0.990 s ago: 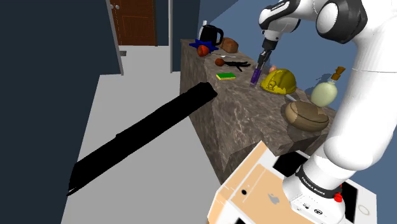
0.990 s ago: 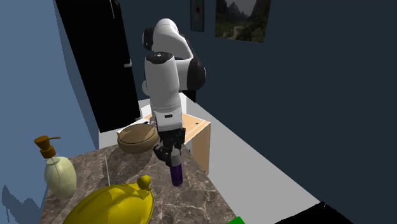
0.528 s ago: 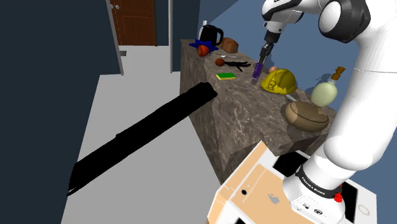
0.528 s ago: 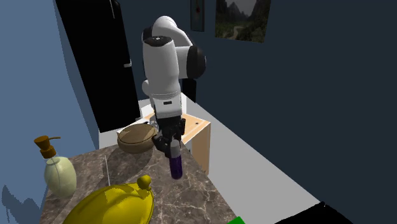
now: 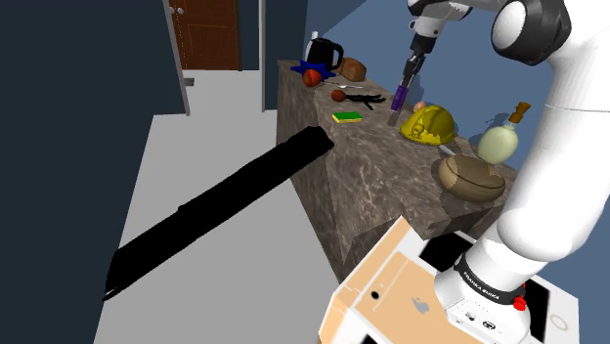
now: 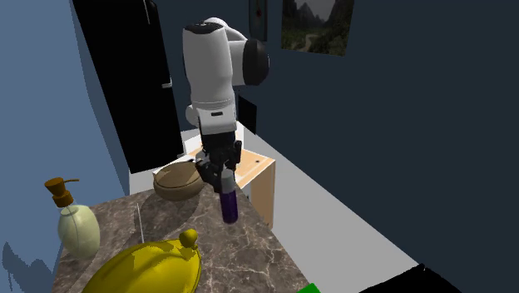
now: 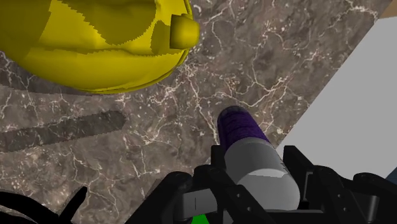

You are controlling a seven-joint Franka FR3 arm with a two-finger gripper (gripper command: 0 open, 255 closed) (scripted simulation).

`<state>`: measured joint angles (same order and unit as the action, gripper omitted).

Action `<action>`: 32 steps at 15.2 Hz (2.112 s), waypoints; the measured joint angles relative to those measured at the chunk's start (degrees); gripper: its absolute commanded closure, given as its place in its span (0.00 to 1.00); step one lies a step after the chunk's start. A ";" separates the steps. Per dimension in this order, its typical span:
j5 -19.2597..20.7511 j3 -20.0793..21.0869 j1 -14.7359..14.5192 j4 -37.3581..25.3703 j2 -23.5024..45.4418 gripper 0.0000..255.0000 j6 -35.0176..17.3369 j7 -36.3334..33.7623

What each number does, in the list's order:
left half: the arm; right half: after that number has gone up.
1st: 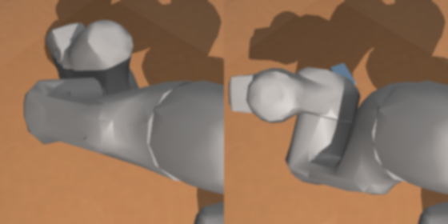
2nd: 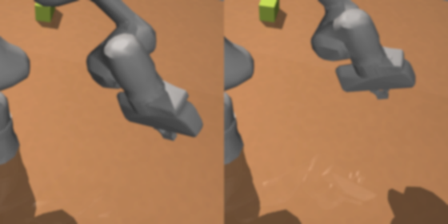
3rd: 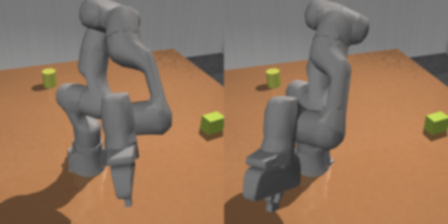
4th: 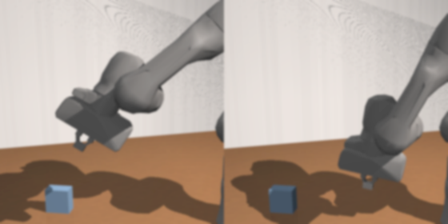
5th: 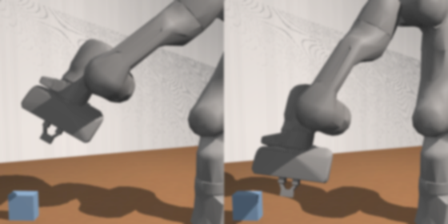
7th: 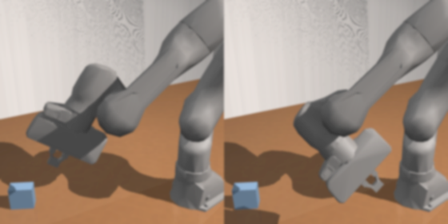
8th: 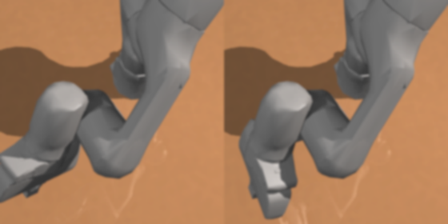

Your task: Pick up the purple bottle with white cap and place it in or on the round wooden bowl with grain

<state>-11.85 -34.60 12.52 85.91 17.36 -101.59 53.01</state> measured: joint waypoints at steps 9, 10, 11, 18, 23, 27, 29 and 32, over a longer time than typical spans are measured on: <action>5.51 -1.35 -2.10 7.51 -9.89 1.00 0.71 -0.91; 7.25 -1.48 -2.65 10.34 -12.90 1.00 0.32 -1.42; 8.96 -1.47 -3.07 13.12 -15.78 1.00 -0.17 -2.05; 18.74 -0.33 -1.73 26.48 -32.60 1.00 0.38 -4.47; 24.35 1.65 1.66 34.05 -44.23 1.00 3.34 -5.30; 27.57 2.58 4.85 38.23 -52.05 1.00 6.53 -4.44; 28.93 3.24 6.51 40.10 -55.92 1.00 8.42 -4.02; 30.92 3.79 9.22 42.81 -61.55 1.00 11.21 -2.75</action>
<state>19.07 -30.81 21.75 128.71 -44.19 -90.38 50.26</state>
